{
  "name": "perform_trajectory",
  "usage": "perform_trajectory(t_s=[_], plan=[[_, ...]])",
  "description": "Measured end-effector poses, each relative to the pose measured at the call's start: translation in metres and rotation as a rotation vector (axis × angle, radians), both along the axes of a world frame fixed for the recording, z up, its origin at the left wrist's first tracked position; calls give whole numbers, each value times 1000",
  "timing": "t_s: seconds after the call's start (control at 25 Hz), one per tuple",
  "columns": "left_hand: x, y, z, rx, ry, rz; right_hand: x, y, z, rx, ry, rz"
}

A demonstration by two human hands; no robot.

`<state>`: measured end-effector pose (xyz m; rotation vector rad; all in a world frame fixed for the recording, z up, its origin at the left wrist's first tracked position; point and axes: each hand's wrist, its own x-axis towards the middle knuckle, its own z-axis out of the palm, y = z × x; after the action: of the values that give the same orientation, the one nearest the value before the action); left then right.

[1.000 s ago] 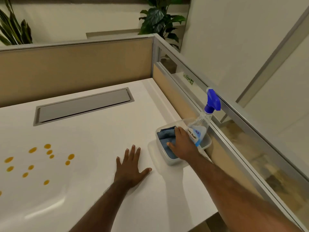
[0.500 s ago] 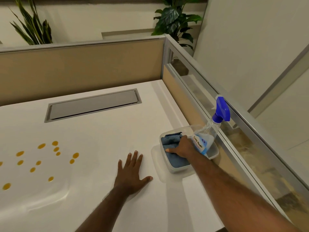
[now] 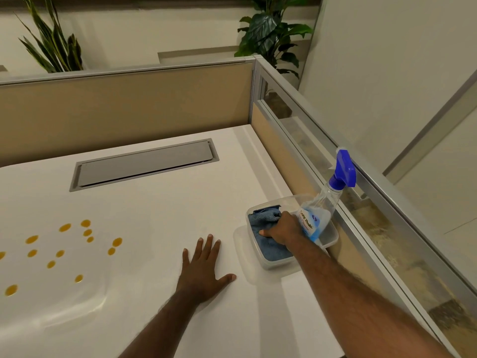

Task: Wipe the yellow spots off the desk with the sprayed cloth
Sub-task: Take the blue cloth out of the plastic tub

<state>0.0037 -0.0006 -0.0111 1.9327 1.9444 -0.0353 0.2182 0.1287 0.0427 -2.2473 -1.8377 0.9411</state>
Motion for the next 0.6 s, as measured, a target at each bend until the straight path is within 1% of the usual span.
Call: perform_trajectory(t_s=[0.16, 0.32, 0.44, 0.6], plan=[[-1, 0, -1, -9, 9, -1, 2, -2, 4, 19, 105, -30], [-1, 0, 0, -5, 10, -7, 2, -11, 10, 109, 141, -28], [-1, 0, 0, -1, 12, -11, -1, -23, 18, 247, 133, -5], [-1, 0, -1, 9, 9, -6, -8, -45, 34, 532, 72, 11]])
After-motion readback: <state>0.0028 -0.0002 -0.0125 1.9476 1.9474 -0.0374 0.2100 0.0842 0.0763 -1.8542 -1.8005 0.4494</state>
